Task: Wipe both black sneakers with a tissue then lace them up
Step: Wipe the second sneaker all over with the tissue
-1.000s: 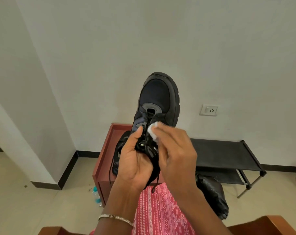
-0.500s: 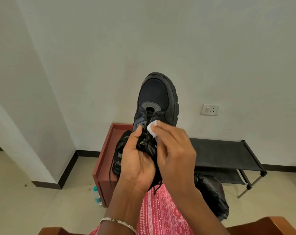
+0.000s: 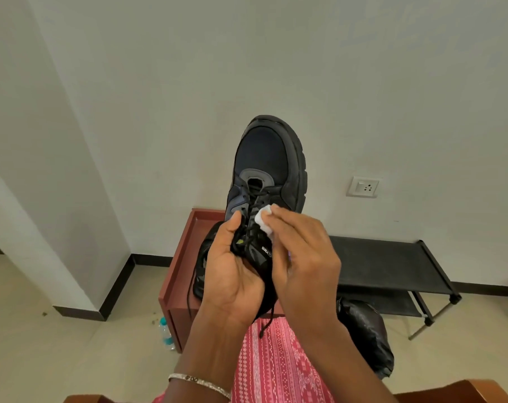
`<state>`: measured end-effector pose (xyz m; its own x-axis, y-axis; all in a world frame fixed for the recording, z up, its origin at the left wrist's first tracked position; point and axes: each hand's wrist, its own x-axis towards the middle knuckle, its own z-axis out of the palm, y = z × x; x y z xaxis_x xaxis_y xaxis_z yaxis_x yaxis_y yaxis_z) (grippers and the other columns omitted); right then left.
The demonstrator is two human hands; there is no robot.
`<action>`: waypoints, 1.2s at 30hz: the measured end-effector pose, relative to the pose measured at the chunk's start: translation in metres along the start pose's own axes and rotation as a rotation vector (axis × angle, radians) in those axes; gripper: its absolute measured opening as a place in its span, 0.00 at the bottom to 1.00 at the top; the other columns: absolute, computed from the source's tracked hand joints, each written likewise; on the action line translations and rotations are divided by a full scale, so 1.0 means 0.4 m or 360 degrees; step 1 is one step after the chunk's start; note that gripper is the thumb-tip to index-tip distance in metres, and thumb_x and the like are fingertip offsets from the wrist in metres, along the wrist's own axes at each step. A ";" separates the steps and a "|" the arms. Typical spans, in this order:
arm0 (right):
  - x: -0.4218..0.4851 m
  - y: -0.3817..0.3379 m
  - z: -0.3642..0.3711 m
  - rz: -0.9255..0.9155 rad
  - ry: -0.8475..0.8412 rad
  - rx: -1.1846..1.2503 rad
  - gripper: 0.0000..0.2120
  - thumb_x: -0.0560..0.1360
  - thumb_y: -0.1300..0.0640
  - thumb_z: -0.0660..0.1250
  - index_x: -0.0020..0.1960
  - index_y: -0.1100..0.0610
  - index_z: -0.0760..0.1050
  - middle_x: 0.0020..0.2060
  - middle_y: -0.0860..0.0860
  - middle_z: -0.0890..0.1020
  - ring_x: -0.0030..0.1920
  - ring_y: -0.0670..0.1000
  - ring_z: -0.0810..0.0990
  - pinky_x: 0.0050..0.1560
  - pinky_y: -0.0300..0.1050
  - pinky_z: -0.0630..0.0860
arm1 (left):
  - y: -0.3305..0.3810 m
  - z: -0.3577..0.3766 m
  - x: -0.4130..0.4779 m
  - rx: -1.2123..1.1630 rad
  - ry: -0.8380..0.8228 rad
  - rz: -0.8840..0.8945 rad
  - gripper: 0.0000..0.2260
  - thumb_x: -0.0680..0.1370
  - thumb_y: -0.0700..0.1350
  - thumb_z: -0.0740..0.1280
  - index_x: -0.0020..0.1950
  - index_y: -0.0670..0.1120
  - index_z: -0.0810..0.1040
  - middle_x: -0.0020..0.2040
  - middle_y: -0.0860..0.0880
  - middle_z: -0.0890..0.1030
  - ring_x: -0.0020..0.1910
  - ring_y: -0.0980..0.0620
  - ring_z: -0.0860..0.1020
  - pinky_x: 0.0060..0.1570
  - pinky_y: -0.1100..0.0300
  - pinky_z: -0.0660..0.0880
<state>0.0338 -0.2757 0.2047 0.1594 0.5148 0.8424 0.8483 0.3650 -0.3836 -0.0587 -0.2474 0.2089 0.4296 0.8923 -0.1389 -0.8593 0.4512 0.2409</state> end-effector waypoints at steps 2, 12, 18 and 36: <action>-0.036 -0.021 -0.007 -0.0004 -0.0044 0.0025 0.11 0.79 0.63 0.66 0.58 0.59 0.83 0.56 0.51 0.84 0.58 0.49 0.80 0.62 0.40 0.75 | 0.013 -0.001 0.012 0.0007 0.0011 -0.0022 0.18 0.79 0.51 0.65 0.55 0.37 0.85 0.55 0.40 0.84 0.51 0.45 0.85 0.50 0.54 0.83; -0.008 0.020 0.004 -0.0009 0.0008 -0.0029 0.11 0.78 0.65 0.68 0.59 0.61 0.83 0.56 0.53 0.84 0.58 0.51 0.80 0.62 0.44 0.76 | -0.003 -0.003 0.021 0.0010 0.0026 0.0036 0.18 0.79 0.50 0.65 0.47 0.36 0.87 0.51 0.38 0.85 0.44 0.44 0.86 0.40 0.54 0.84; -0.065 -0.016 -0.001 0.0031 -0.0120 0.0030 0.12 0.79 0.61 0.64 0.58 0.59 0.83 0.56 0.51 0.84 0.58 0.47 0.80 0.61 0.38 0.75 | 0.024 -0.014 0.038 0.0055 0.0118 0.0042 0.18 0.80 0.52 0.64 0.55 0.39 0.86 0.58 0.39 0.84 0.55 0.44 0.84 0.61 0.50 0.79; -0.159 -0.025 0.009 0.0052 -0.0098 0.0081 0.10 0.79 0.63 0.68 0.58 0.59 0.84 0.55 0.50 0.84 0.55 0.47 0.82 0.55 0.42 0.79 | 0.049 -0.038 0.054 -0.0038 0.0163 0.0070 0.18 0.80 0.53 0.64 0.63 0.42 0.82 0.60 0.40 0.83 0.58 0.42 0.83 0.58 0.42 0.78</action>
<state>0.0133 -0.3091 0.1535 0.1539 0.5733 0.8048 0.8160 0.3855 -0.4307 -0.0705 -0.2197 0.1958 0.3618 0.9043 -0.2266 -0.8836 0.4101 0.2260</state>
